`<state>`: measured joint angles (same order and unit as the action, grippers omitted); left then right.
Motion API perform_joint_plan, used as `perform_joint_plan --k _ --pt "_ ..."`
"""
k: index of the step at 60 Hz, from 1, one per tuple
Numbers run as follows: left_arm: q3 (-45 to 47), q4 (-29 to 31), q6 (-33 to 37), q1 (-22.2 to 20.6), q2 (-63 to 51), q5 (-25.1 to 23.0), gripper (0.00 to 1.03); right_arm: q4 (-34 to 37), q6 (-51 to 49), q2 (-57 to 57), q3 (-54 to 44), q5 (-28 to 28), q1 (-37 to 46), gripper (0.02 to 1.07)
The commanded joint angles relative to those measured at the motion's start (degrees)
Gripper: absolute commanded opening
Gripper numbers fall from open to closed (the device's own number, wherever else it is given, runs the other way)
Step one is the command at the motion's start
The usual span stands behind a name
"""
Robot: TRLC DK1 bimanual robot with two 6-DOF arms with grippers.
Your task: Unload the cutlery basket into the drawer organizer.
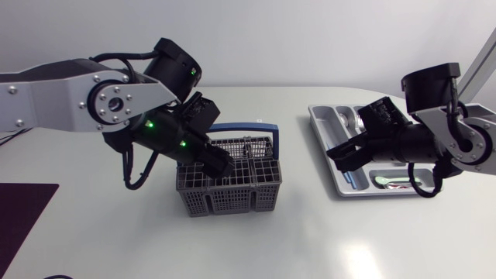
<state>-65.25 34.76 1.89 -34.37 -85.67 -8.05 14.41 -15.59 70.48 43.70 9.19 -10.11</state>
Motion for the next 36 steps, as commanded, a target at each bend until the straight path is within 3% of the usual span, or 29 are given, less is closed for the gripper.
perform_joint_plan --k 1,16,36 --pt "-2.2 -1.2 -1.2 1.5 -2.1 0.3 0.86 -1.4 1.5 0.2 -2.5 -0.5 -1.2 0.86" --pt "-0.4 -2.2 0.0 2.4 -0.8 0.4 0.86 -1.7 0.8 -1.0 -3.7 -0.1 -2.4 0.86" --pt "4.1 -2.8 2.6 2.8 4.3 0.6 0.86 -3.5 -2.0 -9.5 -8.0 2.2 -12.5 0.86"
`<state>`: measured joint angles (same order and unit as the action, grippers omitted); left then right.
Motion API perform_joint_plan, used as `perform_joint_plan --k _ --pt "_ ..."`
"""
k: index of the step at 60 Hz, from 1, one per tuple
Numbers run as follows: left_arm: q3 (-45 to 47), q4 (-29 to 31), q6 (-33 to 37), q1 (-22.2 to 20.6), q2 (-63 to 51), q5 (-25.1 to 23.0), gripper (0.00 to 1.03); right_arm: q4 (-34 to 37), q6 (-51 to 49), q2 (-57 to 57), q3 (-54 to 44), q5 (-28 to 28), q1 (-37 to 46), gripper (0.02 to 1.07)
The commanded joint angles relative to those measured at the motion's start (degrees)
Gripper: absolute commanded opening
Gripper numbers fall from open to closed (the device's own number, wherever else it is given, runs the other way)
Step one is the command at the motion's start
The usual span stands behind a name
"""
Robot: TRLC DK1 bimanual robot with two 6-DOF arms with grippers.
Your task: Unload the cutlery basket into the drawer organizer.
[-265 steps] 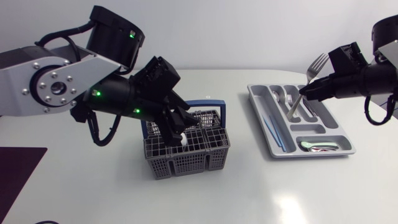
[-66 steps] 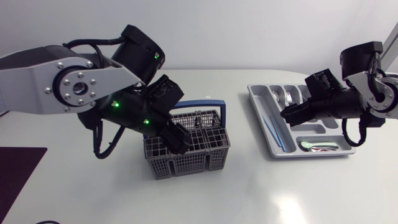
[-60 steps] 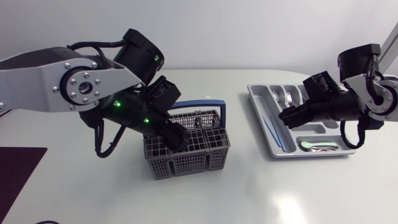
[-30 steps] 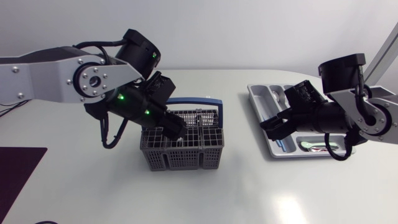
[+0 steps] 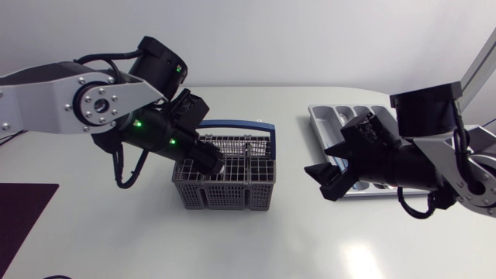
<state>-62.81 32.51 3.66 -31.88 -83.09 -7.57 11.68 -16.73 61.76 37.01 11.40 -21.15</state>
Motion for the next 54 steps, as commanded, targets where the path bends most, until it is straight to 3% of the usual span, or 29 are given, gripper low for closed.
perform_joint_plan --k 1,46,54 --pt "1.8 -0.7 0.8 0.3 1.7 0.2 0.86 -0.9 -0.8 -0.8 -1.2 0.0 -1.5 0.86" --pt "13.7 -19.2 -2.3 -2.0 1.1 2.7 0.86 -2.2 -0.8 -1.6 -3.0 -0.3 -1.9 0.86" --pt "14.7 -22.0 -2.7 -2.8 1.1 2.7 0.76 -2.6 -0.8 -1.6 -3.3 -0.3 -1.8 0.86"
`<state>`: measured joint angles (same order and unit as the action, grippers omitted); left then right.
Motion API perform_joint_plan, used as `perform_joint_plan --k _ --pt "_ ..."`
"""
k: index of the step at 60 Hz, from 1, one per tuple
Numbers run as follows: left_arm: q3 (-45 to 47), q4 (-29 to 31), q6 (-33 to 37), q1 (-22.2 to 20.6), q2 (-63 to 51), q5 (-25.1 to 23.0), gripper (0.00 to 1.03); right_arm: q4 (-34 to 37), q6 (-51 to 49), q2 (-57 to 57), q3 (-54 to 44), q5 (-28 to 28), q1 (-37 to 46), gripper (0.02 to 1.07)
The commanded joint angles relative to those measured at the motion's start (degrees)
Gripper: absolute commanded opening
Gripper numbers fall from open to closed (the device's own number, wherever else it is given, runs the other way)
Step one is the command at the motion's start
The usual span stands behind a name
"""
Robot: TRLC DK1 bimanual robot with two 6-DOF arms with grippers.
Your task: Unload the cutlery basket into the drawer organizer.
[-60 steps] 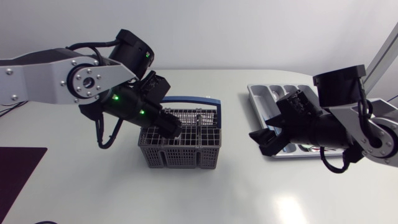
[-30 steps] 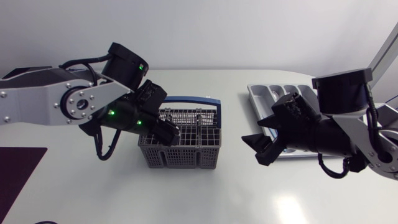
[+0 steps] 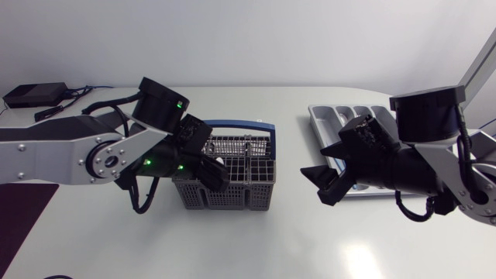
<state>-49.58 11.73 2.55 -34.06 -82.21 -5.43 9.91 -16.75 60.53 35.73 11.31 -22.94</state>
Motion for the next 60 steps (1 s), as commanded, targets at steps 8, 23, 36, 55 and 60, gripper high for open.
perform_joint_plan --k 8,23,36,55,60 --pt "1.9 -2.3 -1.7 -1.2 0.4 0.7 0.66 -0.9 -0.9 -0.4 -2.2 -0.5 0.0 0.86" --pt "2.9 -4.2 -1.6 -1.5 0.6 1.5 0.5 -1.0 -1.1 -0.5 -2.3 -0.6 0.0 0.86" --pt "3.8 -6.6 -1.4 -1.7 0.7 1.9 0.26 -1.0 -1.1 -0.8 -2.6 -0.6 0.0 0.86" --pt "5.0 -7.9 -1.1 -2.1 2.2 1.8 0.14 -1.4 -1.5 -1.0 -2.9 -0.9 0.0 0.86" --pt "5.4 -8.0 -1.1 -1.9 3.2 1.8 0.13 -1.4 -1.6 -1.1 -2.9 -1.0 0.0 0.86"
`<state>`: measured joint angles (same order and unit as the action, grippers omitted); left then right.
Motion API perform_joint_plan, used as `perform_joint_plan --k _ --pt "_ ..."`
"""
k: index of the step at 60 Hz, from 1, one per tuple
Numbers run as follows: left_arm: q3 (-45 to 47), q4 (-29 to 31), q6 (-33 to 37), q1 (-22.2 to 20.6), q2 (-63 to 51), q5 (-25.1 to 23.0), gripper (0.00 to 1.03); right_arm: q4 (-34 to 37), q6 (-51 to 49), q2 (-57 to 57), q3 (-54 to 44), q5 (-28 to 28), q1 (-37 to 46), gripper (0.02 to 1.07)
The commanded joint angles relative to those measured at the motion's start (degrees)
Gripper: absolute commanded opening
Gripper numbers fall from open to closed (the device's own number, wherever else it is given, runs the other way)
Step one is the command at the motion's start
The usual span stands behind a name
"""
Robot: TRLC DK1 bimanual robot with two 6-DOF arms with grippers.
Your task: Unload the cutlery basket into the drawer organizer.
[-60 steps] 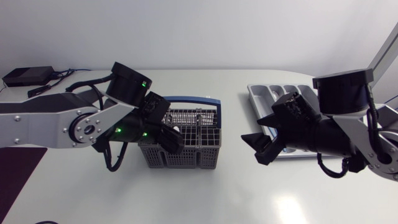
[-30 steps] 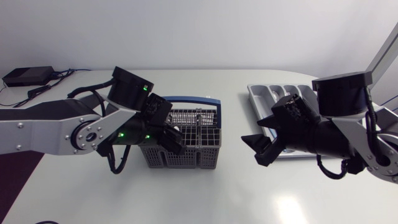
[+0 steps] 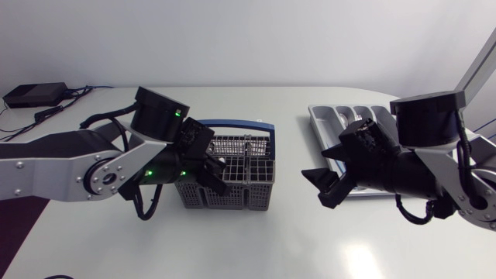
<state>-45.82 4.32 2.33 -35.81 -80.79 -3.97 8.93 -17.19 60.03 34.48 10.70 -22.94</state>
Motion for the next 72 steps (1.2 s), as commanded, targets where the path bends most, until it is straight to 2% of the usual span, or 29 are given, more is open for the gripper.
perform_joint_plan --k 1,7,20,28,33,46,57,72 --pt "1.7 -0.8 -1.0 0.0 2.0 0.4 0.13 -0.4 -1.2 -0.6 -1.7 -0.4 0.0 0.86" --pt "2.3 -0.9 -1.2 0.7 3.7 -0.3 0.13 -0.4 -1.3 -0.8 -1.8 -0.4 0.0 0.86" --pt "3.9 -1.9 -2.2 5.1 7.3 -8.8 0.13 -0.4 -1.4 -1.2 -2.0 -0.7 -0.3 0.86" --pt "4.3 -2.0 -3.0 6.3 9.3 -14.1 0.13 -0.4 -1.4 -1.3 -1.8 -0.9 -0.4 0.86" --pt "4.3 -2.1 -3.0 6.4 10.7 -15.7 0.13 -0.2 -1.4 -1.3 -1.7 -0.9 -0.4 0.86" --pt "2.7 1.8 -1.8 6.5 14.3 -18.9 0.13 -0.2 -1.8 -1.4 -1.6 -0.9 -0.9 0.86" --pt "1.4 6.0 0.2 6.5 17.8 -19.5 0.13 -0.7 -2.0 -1.4 -1.4 -0.9 -1.1 0.86" --pt "0.9 6.8 0.4 6.8 19.1 -19.6 0.13 -0.8 -2.0 -1.7 -1.4 -0.9 -1.4 0.86"
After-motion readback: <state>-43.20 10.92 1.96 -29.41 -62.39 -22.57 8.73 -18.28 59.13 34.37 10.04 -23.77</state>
